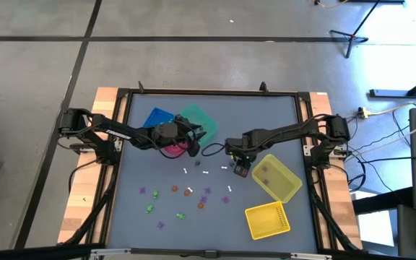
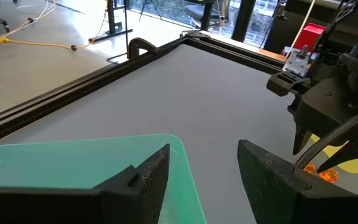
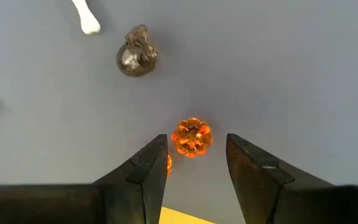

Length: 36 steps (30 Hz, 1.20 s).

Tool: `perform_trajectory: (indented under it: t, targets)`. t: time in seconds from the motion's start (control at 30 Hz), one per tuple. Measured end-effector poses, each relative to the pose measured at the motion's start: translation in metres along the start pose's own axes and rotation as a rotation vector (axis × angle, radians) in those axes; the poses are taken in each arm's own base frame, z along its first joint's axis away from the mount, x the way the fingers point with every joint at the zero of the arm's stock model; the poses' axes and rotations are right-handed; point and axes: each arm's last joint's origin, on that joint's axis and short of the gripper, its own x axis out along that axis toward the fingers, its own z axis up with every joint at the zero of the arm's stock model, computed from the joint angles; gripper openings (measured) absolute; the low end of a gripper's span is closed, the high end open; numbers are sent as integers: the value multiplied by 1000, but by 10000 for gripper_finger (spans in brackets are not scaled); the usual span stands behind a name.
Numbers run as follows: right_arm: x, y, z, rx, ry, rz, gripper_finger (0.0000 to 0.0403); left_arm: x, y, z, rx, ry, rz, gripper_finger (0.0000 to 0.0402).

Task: Sort Halloween decoration
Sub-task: Put the orange pumpkin toy into the yellow bin

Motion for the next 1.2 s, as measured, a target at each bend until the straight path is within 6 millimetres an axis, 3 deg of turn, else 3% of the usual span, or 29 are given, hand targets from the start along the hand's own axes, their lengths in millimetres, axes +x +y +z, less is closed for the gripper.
perform_trajectory:
  t: [1.2]
  targets:
    - [24, -1, 0, -3, 6, 15, 161, 0, 0, 0, 1, 1, 0, 174]
